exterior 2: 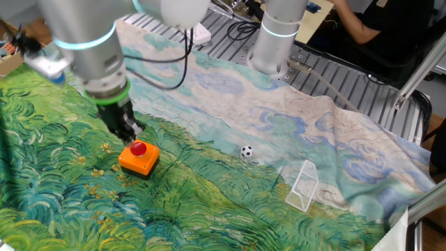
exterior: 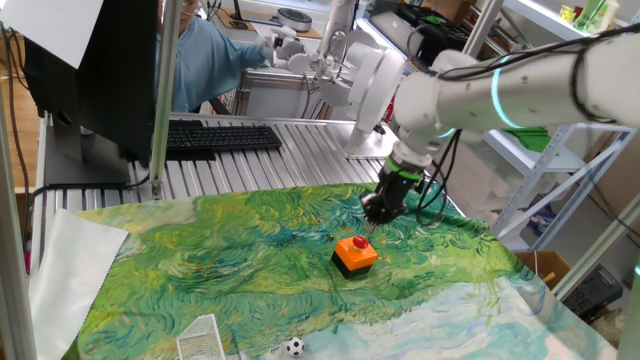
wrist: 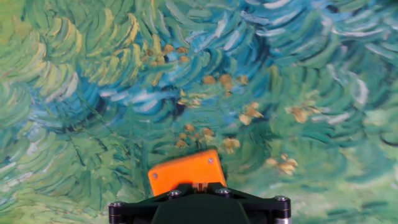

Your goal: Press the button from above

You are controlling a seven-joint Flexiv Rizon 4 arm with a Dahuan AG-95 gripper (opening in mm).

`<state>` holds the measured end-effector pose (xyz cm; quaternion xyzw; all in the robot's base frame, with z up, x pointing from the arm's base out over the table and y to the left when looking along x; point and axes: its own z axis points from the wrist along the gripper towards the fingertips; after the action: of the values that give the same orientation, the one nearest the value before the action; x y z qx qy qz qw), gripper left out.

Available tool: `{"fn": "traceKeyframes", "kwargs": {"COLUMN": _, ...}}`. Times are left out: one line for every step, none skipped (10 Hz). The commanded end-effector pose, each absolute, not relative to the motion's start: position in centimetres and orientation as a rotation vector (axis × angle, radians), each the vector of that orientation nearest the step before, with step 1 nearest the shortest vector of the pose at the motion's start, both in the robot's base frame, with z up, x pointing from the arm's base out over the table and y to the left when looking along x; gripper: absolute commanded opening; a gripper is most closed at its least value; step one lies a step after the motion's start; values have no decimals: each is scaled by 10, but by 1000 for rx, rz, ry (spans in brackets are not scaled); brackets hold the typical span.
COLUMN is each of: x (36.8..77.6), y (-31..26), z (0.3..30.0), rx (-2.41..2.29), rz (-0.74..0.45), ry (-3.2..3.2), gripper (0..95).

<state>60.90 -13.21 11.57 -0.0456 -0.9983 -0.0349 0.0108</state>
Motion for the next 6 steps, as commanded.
{"fn": "traceKeyframes", "kwargs": {"x": 614, "y": -135, "z": 128, "rx": -125, "rz": -125, "ry": -3088, "gripper": 0}}
{"fn": "traceKeyframes", "kwargs": {"x": 614, "y": -135, "z": 128, "rx": -128, "rz": -126, "ry": -3093, "gripper": 0}}
{"fn": "traceKeyframes", "kwargs": {"x": 614, "y": -135, "z": 128, "rx": -129, "rz": -127, "ry": -3093, "gripper": 0}}
{"fn": "traceKeyframes", "kwargs": {"x": 614, "y": -135, "z": 128, "rx": -131, "rz": -126, "ry": -3093, "gripper": 0}}
{"fn": "traceKeyframes", "kwargs": {"x": 613, "y": -136, "z": 131, "rx": -131, "rz": -128, "ry": -3089, "gripper": 0}}
{"fn": "traceKeyframes", "kwargs": {"x": 613, "y": -136, "z": 132, "rx": -128, "rz": -131, "ry": -3086, "gripper": 0}}
